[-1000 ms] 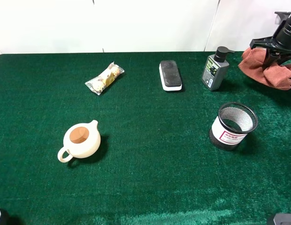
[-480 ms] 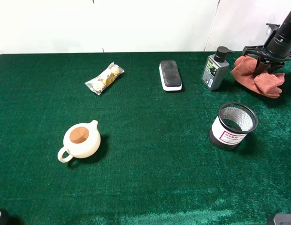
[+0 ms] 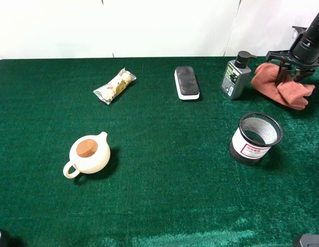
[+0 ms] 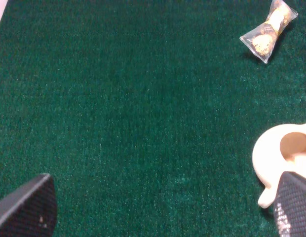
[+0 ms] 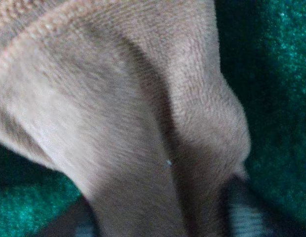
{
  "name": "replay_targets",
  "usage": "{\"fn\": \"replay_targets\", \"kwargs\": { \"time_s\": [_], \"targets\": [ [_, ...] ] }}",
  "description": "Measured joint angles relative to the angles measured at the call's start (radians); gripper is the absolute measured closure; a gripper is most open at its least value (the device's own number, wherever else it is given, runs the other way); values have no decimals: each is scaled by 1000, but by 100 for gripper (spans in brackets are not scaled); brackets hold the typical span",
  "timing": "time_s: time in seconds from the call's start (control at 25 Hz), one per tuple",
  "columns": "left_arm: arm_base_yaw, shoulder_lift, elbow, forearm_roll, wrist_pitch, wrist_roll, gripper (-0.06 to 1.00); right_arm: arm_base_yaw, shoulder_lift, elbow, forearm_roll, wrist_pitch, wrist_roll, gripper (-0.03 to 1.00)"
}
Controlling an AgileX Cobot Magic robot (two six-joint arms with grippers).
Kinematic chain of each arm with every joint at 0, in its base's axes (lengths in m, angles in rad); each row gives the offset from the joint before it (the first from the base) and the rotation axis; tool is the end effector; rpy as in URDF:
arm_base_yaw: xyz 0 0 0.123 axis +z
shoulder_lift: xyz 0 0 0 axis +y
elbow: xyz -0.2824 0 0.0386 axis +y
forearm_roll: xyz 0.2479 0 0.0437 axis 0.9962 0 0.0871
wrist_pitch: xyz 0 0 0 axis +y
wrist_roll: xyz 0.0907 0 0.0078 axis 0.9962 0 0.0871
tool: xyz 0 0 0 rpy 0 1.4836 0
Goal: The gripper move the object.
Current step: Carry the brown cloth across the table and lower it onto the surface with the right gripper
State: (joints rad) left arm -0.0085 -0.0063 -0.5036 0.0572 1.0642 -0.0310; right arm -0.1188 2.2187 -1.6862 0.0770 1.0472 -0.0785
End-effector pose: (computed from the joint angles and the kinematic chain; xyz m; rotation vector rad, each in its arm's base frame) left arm -0.0064 0.0046 0.2780 -0.0260 2.0367 0.0436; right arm 0.4417 -0.0466 0.1461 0.1164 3.0534 0.0919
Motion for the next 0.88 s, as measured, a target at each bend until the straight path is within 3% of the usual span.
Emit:
{"fn": "replay_targets", "kwargs": {
  "time_s": [0.08, 0.2, 0.88],
  "targets": [
    [0, 0, 0, 0, 0, 0, 6, 0, 0, 0, 0, 0, 0, 38],
    [0, 0, 0, 0, 0, 0, 6, 0, 0, 0, 0, 0, 1, 30],
    [0, 0, 0, 0, 0, 0, 6, 0, -69, -3, -37, 73, 11, 27]
  ]
}}
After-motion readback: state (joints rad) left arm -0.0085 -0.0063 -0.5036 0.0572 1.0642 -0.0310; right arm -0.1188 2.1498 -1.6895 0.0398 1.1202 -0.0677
